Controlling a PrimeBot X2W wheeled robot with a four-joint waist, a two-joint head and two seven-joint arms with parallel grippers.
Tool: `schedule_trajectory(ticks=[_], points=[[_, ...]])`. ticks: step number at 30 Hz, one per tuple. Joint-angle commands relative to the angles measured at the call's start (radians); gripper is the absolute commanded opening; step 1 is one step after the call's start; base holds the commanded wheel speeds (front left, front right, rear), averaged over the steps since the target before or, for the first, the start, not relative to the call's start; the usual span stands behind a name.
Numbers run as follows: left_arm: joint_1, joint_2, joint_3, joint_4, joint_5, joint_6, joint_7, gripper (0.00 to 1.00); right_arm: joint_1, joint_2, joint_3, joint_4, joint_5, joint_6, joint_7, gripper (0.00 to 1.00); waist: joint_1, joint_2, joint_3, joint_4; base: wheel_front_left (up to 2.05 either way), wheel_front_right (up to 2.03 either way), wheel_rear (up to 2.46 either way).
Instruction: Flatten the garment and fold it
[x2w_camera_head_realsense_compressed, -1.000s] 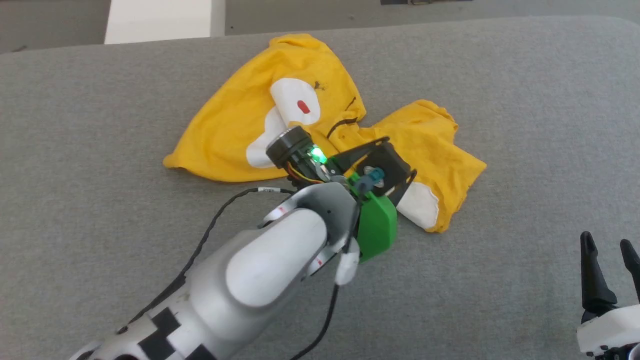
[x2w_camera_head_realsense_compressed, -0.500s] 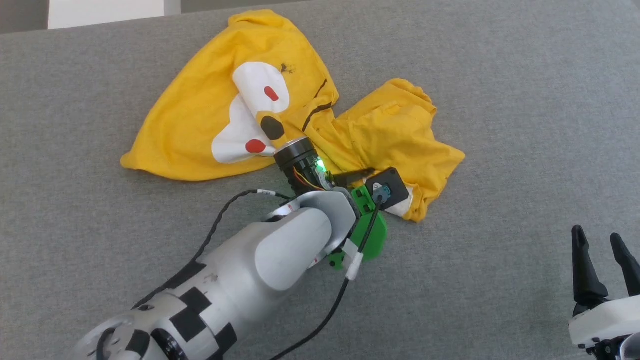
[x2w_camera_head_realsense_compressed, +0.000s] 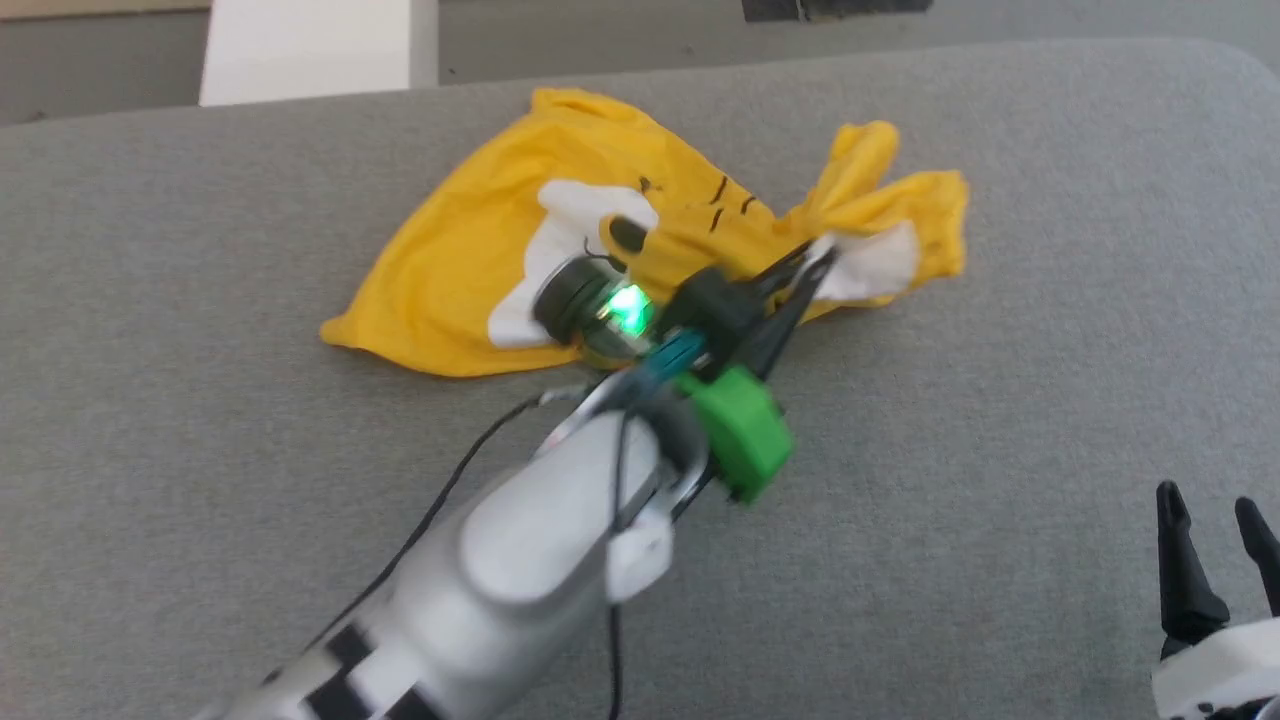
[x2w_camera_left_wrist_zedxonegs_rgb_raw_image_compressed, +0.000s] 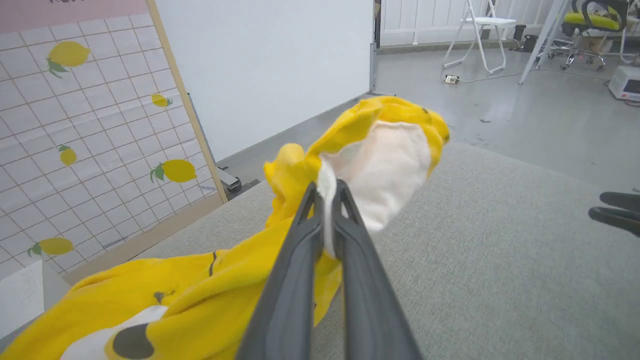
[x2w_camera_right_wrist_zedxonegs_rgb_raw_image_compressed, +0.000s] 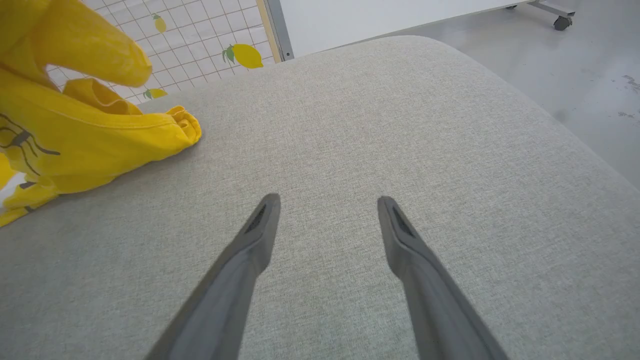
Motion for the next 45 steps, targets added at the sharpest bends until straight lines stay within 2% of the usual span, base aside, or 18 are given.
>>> schedule_trajectory(ticks=[1,2,4,5,8,10,14,15,16,17,22,27,29,31,33,36,41,45], points=[[0.071,0.052,0.019,-0.052,-0.014,0.035,-0.008,0.00,0.017,0.001,-0.002,-0.008,-0.007,-0.001,0.007,1.00,0.0000,-0.0001,-0.054,0.046,0.00,0.00,0.00],[0.125,0.088,0.038,-0.110,-0.029,0.066,-0.009,0.00,0.025,0.001,-0.003,-0.012,-0.007,-0.001,0.010,1.00,0.0000,-0.0001,-0.059,0.050,0.00,0.00,0.00],[0.233,0.159,0.068,-0.217,-0.056,0.124,-0.001,0.15,0.037,0.001,-0.002,-0.018,-0.006,-0.001,0.015,1.00,0.0000,-0.0001,-0.065,0.056,0.00,0.00,0.00],[0.285,0.190,0.086,-0.264,-0.071,0.155,0.001,0.15,0.041,0.001,-0.001,-0.020,-0.006,-0.001,0.017,1.00,0.0000,-0.0001,-0.066,0.058,0.00,0.00,0.00],[0.473,0.283,0.145,-0.411,-0.125,0.257,0.001,0.02,0.052,0.001,-0.002,-0.027,-0.003,-0.001,0.021,1.00,0.0000,-0.0001,-0.063,0.063,0.00,0.00,0.00],[0.580,0.336,0.161,-0.470,-0.143,0.309,0.004,0.00,0.055,0.001,-0.001,-0.026,-0.001,-0.001,0.024,1.00,0.0000,-0.0001,-0.060,0.067,0.00,0.00,0.00],[0.742,0.372,0.163,-0.539,-0.190,0.358,0.005,0.00,0.057,0.001,-0.001,-0.021,0.003,-0.001,0.026,1.00,0.0000,-0.0001,-0.054,0.073,0.00,0.00,0.00],[0.766,0.370,0.161,-0.542,-0.203,0.361,0.006,0.04,0.057,0.001,-0.002,-0.019,0.004,-0.001,0.026,1.00,0.0000,-0.0001,-0.053,0.075,0.00,0.00,0.00],[0.799,0.372,0.141,-0.529,-0.211,0.361,0.021,0.61,0.056,0.001,-0.001,-0.012,0.005,-0.001,0.026,1.00,0.0000,-0.0001,-0.053,0.079,0.00,0.00,0.00],[0.809,0.362,0.143,-0.520,-0.219,0.365,0.016,1.00,0.055,0.001,0.000,-0.009,0.005,-0.001,0.026,1.00,0.0000,-0.0001,-0.054,0.081,0.00,0.00,0.00],[0.796,0.321,0.179,-0.522,-0.221,0.373,-0.026,1.00,0.050,0.001,-0.001,0.002,0.008,-0.001,0.025,1.00,0.0000,-0.0001,-0.061,0.091,0.00,0.00,0.00],[0.759,0.307,0.299,-0.650,-0.219,0.360,-0.054,1.00,0.048,0.001,-0.007,0.001,0.006,-0.001,0.024,1.00,0.0000,-0.0001,-0.069,0.093,0.00,0.00,0.00],[0.741,0.315,0.362,-0.697,-0.177,0.375,-0.057,1.00,0.048,0.001,-0.009,0.002,0.005,-0.001,0.022,1.00,0.0000,-0.0001,-0.071,0.093,0.00,0.00,0.00],[0.723,0.327,0.428,-0.726,-0.084,0.415,-0.058,1.00,0.048,0.001,-0.008,0.004,0.005,-0.001,0.021,1.00,0.0000,-0.0001,-0.074,0.090,0.00,0.00,0.00],[0.723,0.346,0.458,-0.727,0.017,0.451,-0.058,1.00,0.046,0.001,-0.002,0.007,0.006,-0.001,0.020,1.00,0.0000,-0.0001,-0.078,0.086,0.00,0.00,0.00],[0.750,0.331,0.488,-0.731,0.114,0.507,-0.058,1.00,0.037,0.001,0.013,0.007,0.001,-0.001,0.023,1.00,0.0000,-0.0001,-0.086,0.082,0.00,0.00,0.00],[0.814,0.281,0.508,-0.744,0.151,0.529,-0.058,1.00,-0.010,-0.004,0.055,-0.021,-0.040,-0.001,0.063,1.00,0.0000,-0.0001,-0.091,0.084,0.00,0.00,0.00],[0.848,0.245,0.522,-0.750,0.157,0.512,-0.058,1.00,-0.107,-0.059,0.112,-0.047,-0.024,-0.001,0.146,1.00,0.0000,-0.0001,-0.083,0.098,0.00,0.00,0.00]])
